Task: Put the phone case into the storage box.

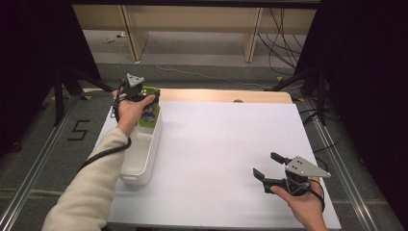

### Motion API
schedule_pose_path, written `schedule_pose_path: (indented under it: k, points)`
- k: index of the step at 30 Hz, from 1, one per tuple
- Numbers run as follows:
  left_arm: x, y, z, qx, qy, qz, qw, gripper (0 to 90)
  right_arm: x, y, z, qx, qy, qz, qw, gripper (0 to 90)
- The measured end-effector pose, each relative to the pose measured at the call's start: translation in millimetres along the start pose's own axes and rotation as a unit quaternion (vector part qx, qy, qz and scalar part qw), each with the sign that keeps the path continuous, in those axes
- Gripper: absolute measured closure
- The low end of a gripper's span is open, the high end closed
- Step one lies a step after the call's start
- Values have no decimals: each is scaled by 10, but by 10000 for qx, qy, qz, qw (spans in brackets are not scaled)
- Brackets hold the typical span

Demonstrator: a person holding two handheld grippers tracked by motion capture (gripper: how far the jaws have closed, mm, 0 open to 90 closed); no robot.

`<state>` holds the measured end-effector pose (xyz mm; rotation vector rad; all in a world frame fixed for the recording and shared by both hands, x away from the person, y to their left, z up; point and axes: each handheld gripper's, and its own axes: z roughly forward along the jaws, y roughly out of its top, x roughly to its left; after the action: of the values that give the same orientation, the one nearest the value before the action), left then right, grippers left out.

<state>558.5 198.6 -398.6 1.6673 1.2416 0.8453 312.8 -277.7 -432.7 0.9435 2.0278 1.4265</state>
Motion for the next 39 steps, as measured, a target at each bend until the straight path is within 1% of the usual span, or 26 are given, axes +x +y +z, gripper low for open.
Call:
schedule_pose_path:
  k: [19,21,23,28,30,39]
  points:
    - [6,-38,-11,29,1,17,10000,159,0,-1,2,1,3,-1,10000,160]
    - [6,-52,-17,57,-3,38,10000,159,2,0,2,-1,4,2,10000,160]
    - [3,-66,-16,32,-8,1,10000,159,2,0,2,-1,4,3,10000,160]
    - [-12,-113,-9,100,-25,49,9999,159,1,0,2,7,6,-2,10000,160]
    - [-18,-128,-4,104,-20,37,9999,159,2,-1,3,3,2,0,10000,160]
    - [-19,-164,0,141,-30,64,9999,158,2,-1,2,5,2,-1,10000,160]
